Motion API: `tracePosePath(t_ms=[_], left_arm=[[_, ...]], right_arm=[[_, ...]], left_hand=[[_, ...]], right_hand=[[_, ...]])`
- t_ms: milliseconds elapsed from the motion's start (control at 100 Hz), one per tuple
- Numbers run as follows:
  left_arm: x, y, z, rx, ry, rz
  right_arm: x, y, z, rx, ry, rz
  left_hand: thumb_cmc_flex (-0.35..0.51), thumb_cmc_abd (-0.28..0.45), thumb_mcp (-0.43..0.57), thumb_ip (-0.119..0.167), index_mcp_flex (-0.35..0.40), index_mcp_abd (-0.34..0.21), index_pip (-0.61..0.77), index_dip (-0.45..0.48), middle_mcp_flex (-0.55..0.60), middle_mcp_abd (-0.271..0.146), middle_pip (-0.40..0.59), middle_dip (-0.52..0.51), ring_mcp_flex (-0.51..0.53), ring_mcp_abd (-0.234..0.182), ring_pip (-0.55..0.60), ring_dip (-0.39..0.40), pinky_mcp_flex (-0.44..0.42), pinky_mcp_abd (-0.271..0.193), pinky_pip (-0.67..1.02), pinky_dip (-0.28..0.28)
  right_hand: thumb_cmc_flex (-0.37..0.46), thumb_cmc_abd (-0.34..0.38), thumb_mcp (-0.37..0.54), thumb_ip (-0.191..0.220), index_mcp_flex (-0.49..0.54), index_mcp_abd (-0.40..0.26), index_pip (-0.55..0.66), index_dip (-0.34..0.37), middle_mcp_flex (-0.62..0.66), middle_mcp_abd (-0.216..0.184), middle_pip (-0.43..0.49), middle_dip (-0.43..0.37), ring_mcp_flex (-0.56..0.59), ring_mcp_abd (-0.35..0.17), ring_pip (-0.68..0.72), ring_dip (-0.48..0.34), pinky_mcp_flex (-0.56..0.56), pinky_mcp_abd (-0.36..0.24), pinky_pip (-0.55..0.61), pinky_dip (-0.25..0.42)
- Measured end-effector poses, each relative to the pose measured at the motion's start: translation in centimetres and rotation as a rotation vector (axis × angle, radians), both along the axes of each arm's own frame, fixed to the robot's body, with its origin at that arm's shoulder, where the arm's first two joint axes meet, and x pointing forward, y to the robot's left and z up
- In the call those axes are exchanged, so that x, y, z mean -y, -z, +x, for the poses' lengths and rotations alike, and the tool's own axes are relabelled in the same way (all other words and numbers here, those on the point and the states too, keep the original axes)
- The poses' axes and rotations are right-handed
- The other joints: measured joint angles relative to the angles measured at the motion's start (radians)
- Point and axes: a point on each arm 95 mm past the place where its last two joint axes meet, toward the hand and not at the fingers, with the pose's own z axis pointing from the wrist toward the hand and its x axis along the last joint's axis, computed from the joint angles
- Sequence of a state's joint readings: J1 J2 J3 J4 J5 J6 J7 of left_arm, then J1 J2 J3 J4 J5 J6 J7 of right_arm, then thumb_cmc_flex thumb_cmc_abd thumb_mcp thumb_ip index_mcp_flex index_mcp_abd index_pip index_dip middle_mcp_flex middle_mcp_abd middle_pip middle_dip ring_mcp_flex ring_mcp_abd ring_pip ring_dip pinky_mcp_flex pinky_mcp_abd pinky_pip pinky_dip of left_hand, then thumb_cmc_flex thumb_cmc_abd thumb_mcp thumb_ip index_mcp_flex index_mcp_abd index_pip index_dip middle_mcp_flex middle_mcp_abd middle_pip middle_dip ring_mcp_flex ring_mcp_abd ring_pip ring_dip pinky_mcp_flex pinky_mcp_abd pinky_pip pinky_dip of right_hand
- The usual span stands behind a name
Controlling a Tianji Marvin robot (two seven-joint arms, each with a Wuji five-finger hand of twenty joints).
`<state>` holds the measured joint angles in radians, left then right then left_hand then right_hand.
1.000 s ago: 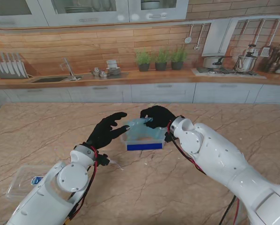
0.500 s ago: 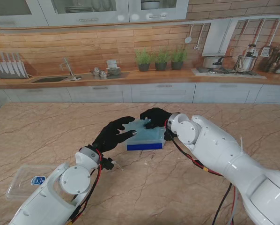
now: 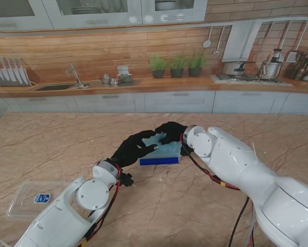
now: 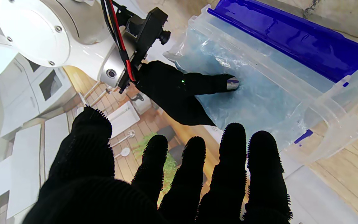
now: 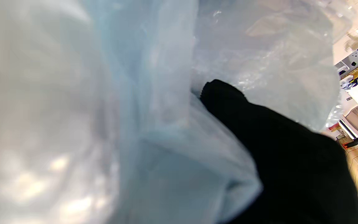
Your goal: Fold the bubble film and place it into the plastic crate
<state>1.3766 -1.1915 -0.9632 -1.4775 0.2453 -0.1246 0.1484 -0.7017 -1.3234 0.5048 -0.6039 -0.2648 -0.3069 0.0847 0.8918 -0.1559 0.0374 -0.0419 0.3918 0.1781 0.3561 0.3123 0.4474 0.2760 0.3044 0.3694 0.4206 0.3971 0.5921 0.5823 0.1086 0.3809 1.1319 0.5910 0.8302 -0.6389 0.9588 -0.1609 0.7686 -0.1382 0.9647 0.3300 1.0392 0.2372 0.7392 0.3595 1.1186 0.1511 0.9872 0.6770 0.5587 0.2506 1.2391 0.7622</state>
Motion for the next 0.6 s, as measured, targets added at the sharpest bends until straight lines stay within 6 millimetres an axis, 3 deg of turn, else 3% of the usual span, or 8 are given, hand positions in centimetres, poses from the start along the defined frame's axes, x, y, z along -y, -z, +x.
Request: tracePosePath(t_ms=[320,460,600], left_arm=[[1.5,0.4,1.3,-0.087,-0.010,-0.035],[2.1,0.7,1.8,-0.143,0.032,0.006],[2.4,1.0,2.2,-0.181,0.039,0.022]], right_arm=[[-0.4,0.8,0.1,0.001,0.002,-0.002],[-0.5,0.8,0.0,0.015,-0.002,-0.010],[-0.6,0.3,-0.1,0.037,-0.004,0.000]], left_hand=[[0.000,0.022,0.003,0.000,0.000,0.000,0.010,0.000,-0.002,-0.001,0.000,-0.049,0.141,0.040,0.225,0.149,0.205,0.003,0.210,0.189],[0.001,0.032,0.003,0.000,0.000,0.000,0.012,0.000,-0.002,-0.001,0.000,-0.058,0.168,0.040,0.273,0.183,0.246,0.005,0.238,0.237],[0.001,0.033,0.003,0.000,0.000,0.000,0.012,0.000,-0.002,-0.001,0.000,-0.067,0.168,0.041,0.273,0.186,0.248,0.005,0.238,0.249]], right_hand=[[-0.044,0.001,-0.053,0.000,-0.026,0.000,-0.001,0.000,-0.016,-0.008,-0.002,0.001,-0.021,0.001,-0.001,0.002,-0.004,0.000,-0.003,0.011],[-0.072,0.000,-0.090,0.001,-0.058,0.000,-0.021,0.001,-0.059,-0.011,-0.003,0.001,-0.048,0.001,-0.013,0.008,-0.012,0.000,-0.017,0.012],[-0.074,0.000,-0.121,0.001,-0.079,0.001,-0.060,0.007,-0.093,-0.011,-0.003,0.001,-0.095,0.001,-0.037,0.011,-0.030,0.000,-0.024,0.023]])
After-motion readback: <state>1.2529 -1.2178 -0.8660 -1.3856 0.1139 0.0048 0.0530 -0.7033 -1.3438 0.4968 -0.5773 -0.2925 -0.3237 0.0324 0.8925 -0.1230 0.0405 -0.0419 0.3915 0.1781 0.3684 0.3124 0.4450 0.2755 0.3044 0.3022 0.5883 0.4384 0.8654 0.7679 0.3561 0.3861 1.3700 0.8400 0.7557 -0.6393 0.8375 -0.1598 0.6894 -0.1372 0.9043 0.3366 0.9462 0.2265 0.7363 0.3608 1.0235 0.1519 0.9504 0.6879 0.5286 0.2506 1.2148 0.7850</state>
